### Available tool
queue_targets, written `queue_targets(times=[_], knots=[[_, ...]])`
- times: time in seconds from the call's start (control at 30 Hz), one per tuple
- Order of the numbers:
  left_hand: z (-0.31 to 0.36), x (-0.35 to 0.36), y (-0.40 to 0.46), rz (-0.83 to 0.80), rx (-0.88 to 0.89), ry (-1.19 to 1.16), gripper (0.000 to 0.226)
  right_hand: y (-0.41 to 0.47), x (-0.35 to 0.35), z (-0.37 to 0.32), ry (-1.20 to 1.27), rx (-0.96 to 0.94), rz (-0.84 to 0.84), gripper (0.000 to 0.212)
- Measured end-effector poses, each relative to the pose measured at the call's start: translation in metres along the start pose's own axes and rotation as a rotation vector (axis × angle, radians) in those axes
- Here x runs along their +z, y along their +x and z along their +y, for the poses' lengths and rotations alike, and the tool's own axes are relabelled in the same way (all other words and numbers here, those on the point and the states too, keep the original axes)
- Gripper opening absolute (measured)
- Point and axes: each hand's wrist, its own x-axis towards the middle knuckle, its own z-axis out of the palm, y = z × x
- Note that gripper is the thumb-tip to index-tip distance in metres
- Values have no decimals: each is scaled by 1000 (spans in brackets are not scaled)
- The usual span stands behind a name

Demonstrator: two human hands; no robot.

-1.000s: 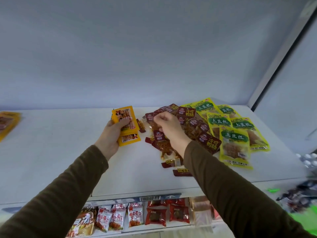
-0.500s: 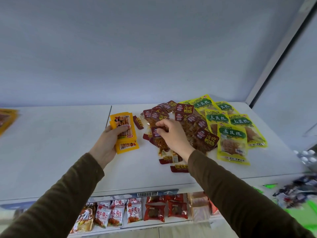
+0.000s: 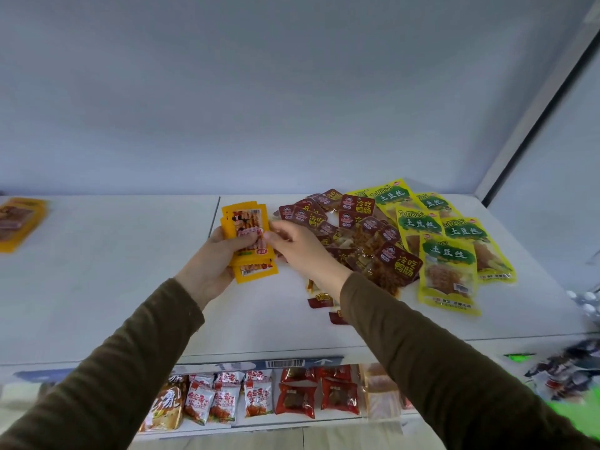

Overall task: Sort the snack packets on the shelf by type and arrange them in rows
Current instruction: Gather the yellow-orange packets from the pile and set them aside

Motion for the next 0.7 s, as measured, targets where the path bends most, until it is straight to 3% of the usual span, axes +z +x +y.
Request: queue_targets(times=[0.1, 0.27, 0.47, 0.7], knots=[[8, -19, -6, -2, 13, -24, 48, 15, 23, -12, 106, 60, -37, 45], [32, -86, -13, -7, 16, -26, 50, 46, 89, -43, 304, 130, -54, 18], [71, -207, -5, -25, -26, 31, 35, 98, 201, -90, 429, 255, -14, 22], [109, -317, 28, 238, 2, 214, 36, 159, 301, -137, 469, 318, 82, 27]])
